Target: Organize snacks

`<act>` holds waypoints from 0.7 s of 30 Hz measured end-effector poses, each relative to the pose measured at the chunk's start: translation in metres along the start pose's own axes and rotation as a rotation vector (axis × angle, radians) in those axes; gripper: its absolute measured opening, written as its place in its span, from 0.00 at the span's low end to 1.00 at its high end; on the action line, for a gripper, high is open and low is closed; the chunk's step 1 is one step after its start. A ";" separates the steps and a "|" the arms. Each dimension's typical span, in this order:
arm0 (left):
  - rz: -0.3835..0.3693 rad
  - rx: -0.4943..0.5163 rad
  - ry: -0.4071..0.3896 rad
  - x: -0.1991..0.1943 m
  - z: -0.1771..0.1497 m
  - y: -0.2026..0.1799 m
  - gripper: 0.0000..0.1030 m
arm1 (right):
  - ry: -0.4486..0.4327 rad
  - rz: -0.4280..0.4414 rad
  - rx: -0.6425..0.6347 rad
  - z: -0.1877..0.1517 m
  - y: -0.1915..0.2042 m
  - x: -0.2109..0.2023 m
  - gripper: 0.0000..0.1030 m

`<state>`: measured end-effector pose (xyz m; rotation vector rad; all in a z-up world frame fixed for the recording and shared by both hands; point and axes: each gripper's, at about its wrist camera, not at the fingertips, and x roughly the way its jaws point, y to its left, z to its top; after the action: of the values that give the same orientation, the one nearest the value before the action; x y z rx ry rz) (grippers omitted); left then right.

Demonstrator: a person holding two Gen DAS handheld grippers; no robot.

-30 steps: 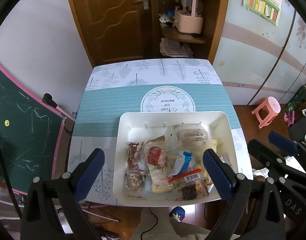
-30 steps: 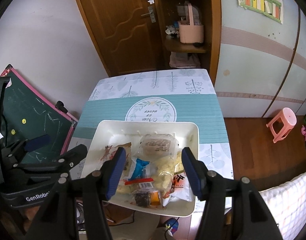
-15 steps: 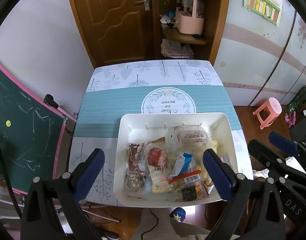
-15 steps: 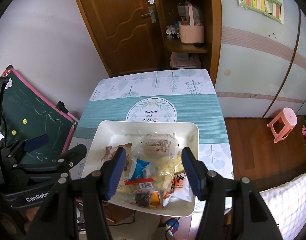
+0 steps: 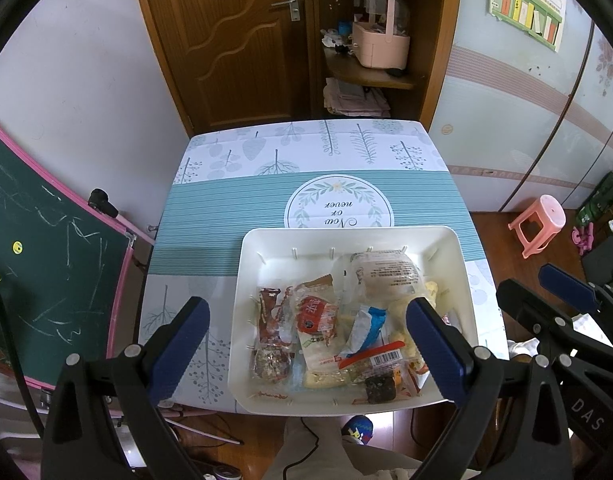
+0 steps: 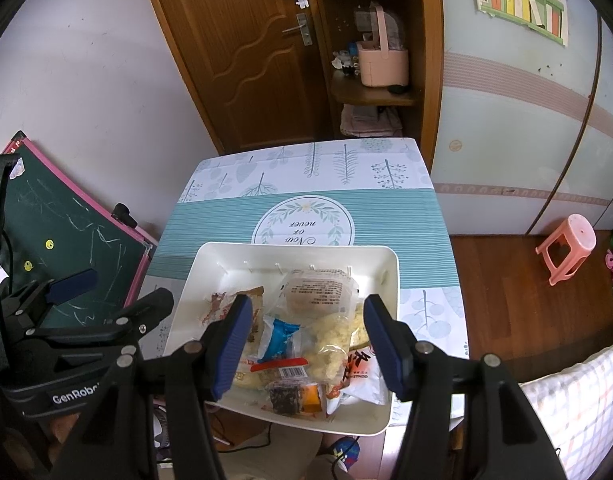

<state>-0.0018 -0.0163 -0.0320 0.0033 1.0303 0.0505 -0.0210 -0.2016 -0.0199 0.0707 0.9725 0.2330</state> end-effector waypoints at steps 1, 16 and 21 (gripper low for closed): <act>0.001 0.000 0.000 0.000 0.000 0.000 0.95 | 0.000 0.000 0.000 0.000 0.000 0.000 0.57; -0.001 -0.001 0.003 0.000 0.001 0.002 0.95 | 0.003 0.001 0.002 0.000 0.001 0.002 0.57; -0.002 -0.002 0.004 0.000 0.002 0.004 0.95 | 0.004 0.001 0.005 0.000 0.005 0.003 0.57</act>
<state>-0.0003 -0.0118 -0.0305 0.0001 1.0343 0.0502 -0.0201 -0.1956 -0.0213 0.0750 0.9774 0.2319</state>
